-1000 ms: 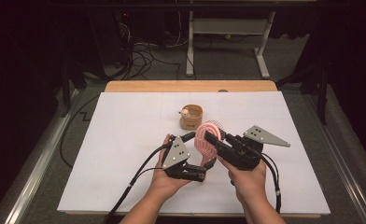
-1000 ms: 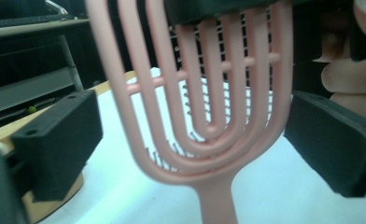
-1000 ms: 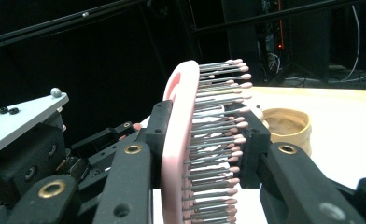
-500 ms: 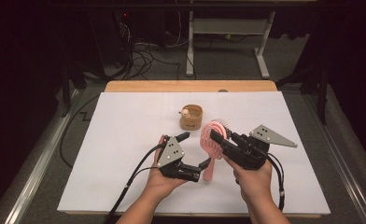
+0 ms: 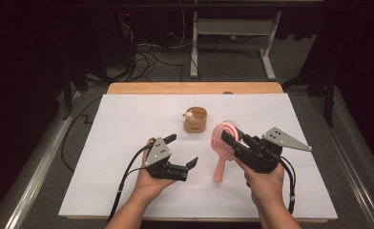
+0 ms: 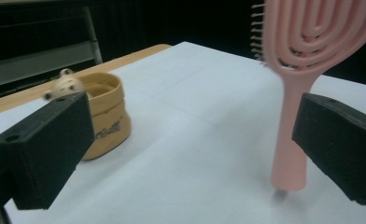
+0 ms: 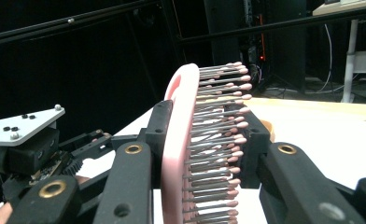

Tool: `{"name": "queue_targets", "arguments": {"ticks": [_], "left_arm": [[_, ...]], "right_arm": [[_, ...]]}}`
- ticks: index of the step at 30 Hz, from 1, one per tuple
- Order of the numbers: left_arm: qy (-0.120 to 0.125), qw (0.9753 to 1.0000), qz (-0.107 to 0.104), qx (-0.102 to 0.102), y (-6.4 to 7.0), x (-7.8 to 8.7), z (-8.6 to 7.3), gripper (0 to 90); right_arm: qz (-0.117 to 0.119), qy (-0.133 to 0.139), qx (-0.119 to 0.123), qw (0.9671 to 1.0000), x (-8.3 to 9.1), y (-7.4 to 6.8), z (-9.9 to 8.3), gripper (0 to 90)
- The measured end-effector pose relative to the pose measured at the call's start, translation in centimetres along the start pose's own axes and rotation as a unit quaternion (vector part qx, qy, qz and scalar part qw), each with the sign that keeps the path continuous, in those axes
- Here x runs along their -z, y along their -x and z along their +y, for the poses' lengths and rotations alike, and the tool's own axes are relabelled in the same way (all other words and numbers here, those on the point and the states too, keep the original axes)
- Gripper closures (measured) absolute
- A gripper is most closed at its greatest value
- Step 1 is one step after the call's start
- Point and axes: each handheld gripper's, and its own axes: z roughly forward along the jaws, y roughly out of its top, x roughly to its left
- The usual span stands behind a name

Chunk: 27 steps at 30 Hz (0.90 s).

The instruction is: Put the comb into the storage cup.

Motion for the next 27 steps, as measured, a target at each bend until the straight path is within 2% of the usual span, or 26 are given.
{"name": "queue_targets", "arguments": {"ticks": [3,6,10,17,27], "left_arm": [[-0.004,1.0000,0.006,-0.005,-0.8,0.5,-0.3,0.0],[0.000,1.0000,0.009,0.002,-1.5,1.0,-0.5,0.0],[-0.002,0.9998,0.019,-0.001,-2.3,1.9,-0.8,0.0],[0.002,0.9989,0.043,0.018,-4.3,4.0,-1.6,0.0],[0.003,0.9967,0.077,0.026,-6.5,6.7,-2.9,0.0]], "right_arm": [[-0.001,0.002,0.000,1.0000,0.2,0.2,0.1,66.2],[-0.007,0.004,0.005,1.0000,0.4,0.4,0.2,66.2],[-0.013,0.005,0.006,0.9999,0.7,0.7,0.3,66.2],[-0.024,0.009,0.010,0.9996,1.2,1.2,0.5,66.2],[-0.035,0.014,0.015,0.9992,1.7,1.8,0.7,66.2]]}}
